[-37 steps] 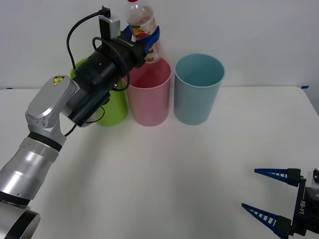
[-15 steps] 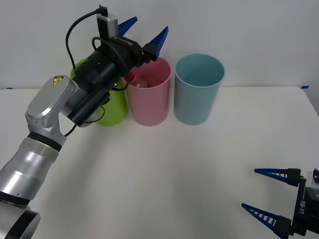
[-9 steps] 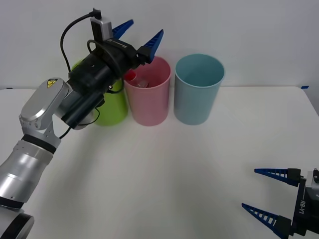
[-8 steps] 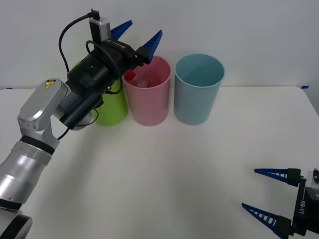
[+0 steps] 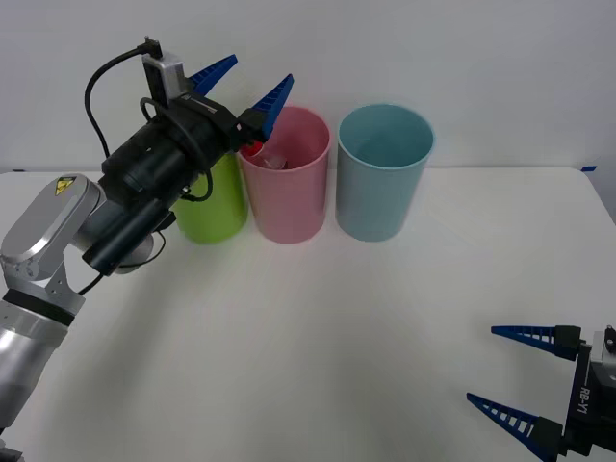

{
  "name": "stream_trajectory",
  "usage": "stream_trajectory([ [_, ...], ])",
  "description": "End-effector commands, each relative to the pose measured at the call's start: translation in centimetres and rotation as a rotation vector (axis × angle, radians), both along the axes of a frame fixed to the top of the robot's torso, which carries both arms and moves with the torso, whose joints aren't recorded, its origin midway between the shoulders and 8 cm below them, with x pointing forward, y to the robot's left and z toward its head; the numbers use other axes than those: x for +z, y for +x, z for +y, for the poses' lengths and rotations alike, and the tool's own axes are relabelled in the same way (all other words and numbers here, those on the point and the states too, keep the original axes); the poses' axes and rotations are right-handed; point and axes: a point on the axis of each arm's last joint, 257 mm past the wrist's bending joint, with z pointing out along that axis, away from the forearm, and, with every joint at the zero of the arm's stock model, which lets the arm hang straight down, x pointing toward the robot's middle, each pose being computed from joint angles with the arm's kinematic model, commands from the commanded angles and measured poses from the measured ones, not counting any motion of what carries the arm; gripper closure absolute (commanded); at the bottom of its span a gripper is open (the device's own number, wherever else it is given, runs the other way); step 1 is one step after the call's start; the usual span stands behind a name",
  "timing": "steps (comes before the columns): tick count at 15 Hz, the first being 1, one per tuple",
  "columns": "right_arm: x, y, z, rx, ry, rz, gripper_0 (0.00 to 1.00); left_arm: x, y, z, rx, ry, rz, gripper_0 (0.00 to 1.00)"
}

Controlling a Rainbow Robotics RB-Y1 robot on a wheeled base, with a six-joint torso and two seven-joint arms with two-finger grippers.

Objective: Put cans in the blue bin and PET bottles in the pink bin and trash in the green bin.

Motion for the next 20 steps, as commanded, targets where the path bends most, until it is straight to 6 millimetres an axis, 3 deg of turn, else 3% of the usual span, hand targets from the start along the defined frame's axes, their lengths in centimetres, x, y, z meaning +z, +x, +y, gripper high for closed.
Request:
stream_trajectory([
  [1,0.0,0.0,0.0,0.0,0.0,0.0,0.0,-0.4,-0.9,1.1,-0.005,0.0,0.002,0.0],
  [12,0.0,0.0,0.0,0.0,0.0,0.0,0.0,-3.4,-6.3,8.0,-0.002,0.04,-0.003,0.0],
  [20,0.0,0.0,0.0,0.0,0.0,0.0,0.0,-8.8,-11.5,13.8,0.06,0.172,0.051,0.0],
])
